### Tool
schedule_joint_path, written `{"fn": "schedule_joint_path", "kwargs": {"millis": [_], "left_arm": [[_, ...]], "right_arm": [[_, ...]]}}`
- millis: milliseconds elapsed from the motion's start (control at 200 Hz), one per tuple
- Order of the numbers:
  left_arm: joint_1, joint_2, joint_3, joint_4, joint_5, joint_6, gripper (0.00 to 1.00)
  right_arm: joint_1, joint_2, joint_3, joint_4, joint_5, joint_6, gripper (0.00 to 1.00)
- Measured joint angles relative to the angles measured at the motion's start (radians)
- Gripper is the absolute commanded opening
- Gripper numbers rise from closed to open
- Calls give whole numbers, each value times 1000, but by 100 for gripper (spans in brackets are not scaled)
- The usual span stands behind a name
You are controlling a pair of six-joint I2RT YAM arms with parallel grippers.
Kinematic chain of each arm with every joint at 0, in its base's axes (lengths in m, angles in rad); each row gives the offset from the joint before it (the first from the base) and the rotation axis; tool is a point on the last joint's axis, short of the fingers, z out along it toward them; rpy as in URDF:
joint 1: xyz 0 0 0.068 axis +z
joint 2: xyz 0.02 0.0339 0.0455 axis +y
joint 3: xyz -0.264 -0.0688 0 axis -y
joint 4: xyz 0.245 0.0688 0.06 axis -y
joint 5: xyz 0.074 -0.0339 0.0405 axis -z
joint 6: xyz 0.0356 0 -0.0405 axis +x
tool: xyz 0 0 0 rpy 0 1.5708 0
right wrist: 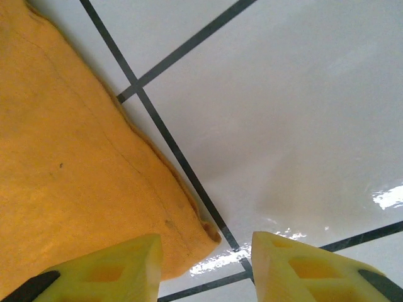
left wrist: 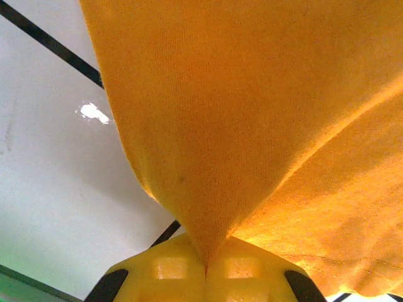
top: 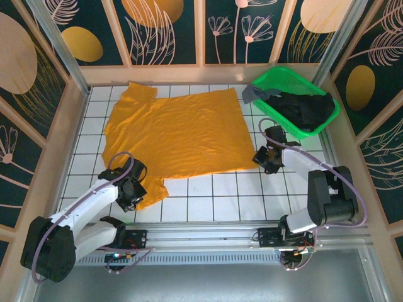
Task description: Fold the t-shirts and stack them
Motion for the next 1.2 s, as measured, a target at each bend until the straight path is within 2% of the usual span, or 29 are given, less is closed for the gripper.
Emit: {"fn": "schedule_joint_path", "kwargs": {"millis": [80,200,455,611,861,1006,1201], "left_arm": [[0,0,0,0,0,-2,0],[0,0,0,0,1,-2,0],[0,-40,0,-26,1,-28,0],[0,-70,0,-43,4,-52,0],[0,-149,0,-102,12,-92,0],[0,-220,0,-155,20,-107,0],[0,-188,42,-147,14,-110,0]], "right_arm": [[0,8,0,6,-11,7,39],[0,14,0,19,-22,13,32],[5,58,0,28,-32,37,15],[15,57,-11,27,-16,53,0],[26,-14,-54,-26,7,66,0],[70,-100,-59,-100,18,82,0],[84,-124,-54,-123,16,92,0]]}}
